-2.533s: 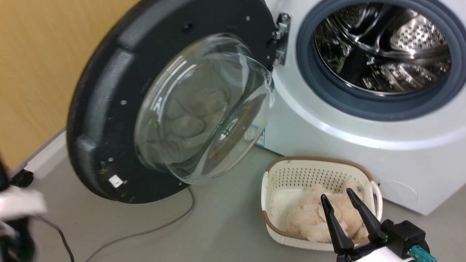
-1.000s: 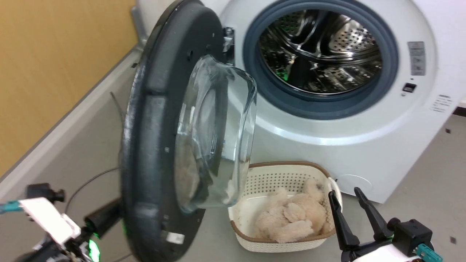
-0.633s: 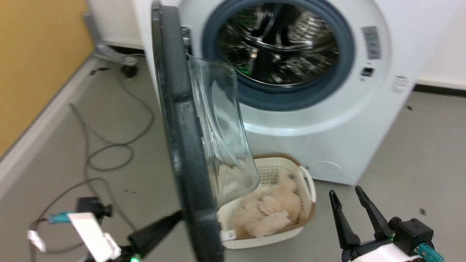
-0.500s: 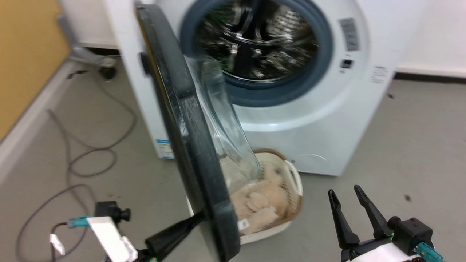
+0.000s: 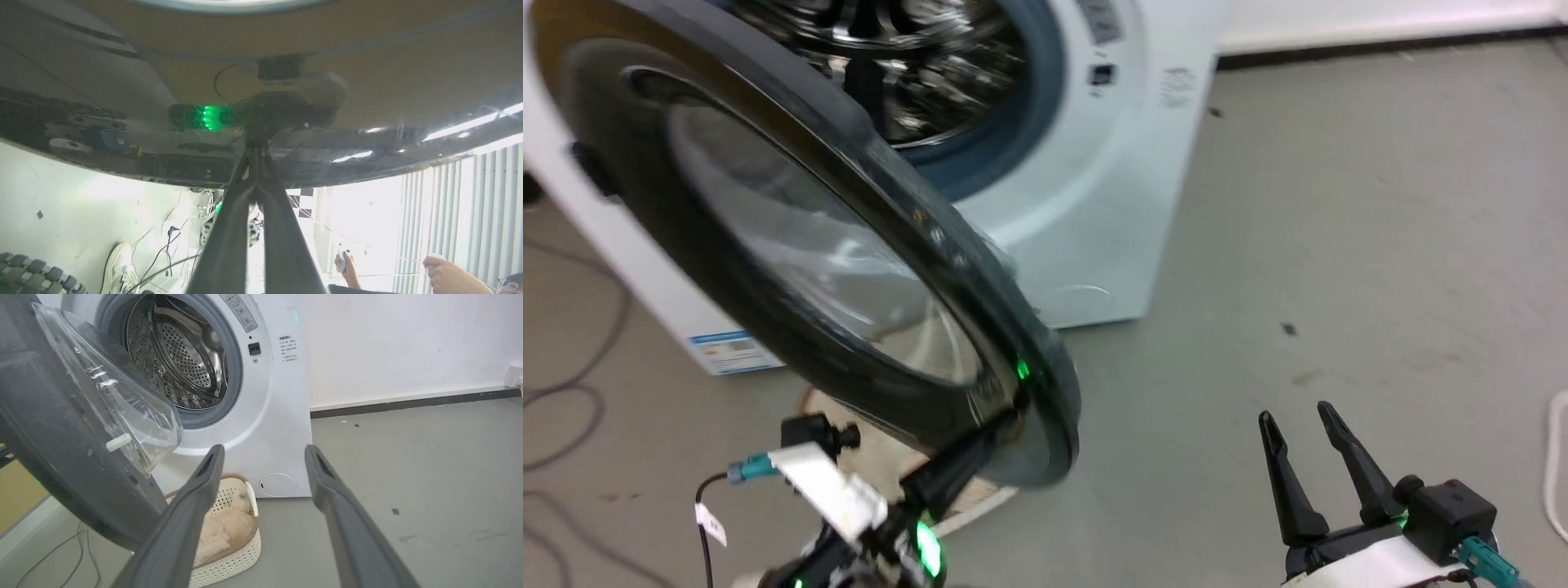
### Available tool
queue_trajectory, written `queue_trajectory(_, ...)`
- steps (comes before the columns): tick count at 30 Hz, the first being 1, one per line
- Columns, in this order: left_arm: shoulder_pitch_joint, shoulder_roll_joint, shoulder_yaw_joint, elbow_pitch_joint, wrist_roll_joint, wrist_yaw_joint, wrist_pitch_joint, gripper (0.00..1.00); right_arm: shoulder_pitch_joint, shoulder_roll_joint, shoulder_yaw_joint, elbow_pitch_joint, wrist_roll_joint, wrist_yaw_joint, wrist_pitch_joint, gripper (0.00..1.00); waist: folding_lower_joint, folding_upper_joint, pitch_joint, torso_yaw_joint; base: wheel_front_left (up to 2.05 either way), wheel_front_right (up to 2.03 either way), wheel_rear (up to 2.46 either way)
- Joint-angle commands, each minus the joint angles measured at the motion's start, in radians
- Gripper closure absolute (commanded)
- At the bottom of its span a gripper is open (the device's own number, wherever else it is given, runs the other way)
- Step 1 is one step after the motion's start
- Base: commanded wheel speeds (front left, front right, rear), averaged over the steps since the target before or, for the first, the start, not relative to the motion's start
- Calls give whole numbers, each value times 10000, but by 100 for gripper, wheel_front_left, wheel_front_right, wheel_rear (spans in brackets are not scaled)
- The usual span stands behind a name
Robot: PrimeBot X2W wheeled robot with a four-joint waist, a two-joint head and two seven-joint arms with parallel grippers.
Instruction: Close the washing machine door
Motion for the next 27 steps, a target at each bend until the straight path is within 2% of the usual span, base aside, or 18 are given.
queue_trajectory(1, -314, -13, -32, 118, -124, -94, -269, 100, -125, 76, 13, -59, -60, 8, -46, 0, 0, 0, 427, -635, 0, 0, 0)
queue_trajectory(10, -2527, -14, -426, 1927, -517, -576, -3375, 100, -279, 257, 133, -86, -18, 8, -46, 0, 0, 0, 815, -1733, 0, 0, 0)
queue_trajectory(16, -3844, -14, -847, 3119, -706, -897, -5044, 100, -273, 316, 154, -62, -4, 8, -46, 0, 0, 0, 858, -2026, 0, 0, 0)
queue_trajectory(19, -4284, -14, -1157, 3658, -844, -1051, -5582, 100, -245, 336, 89, -41, -11, 8, -46, 0, 0, 0, 785, -1987, 0, 0, 0)
queue_trajectory(22, -4285, -14, -1369, 3868, -907, -1109, -5648, 100, -216, 345, 31, -34, -26, 8, -46, 0, 0, 0, 660, -1783, 0, 0, 0)
queue_trajectory(27, -3756, 177, -1853, 3582, -178, -1139, -5381, 100, -159, 350, -42, -37, -71, 8, -46, 0, 0, 0, 359, -1261, 0, 0, 0)
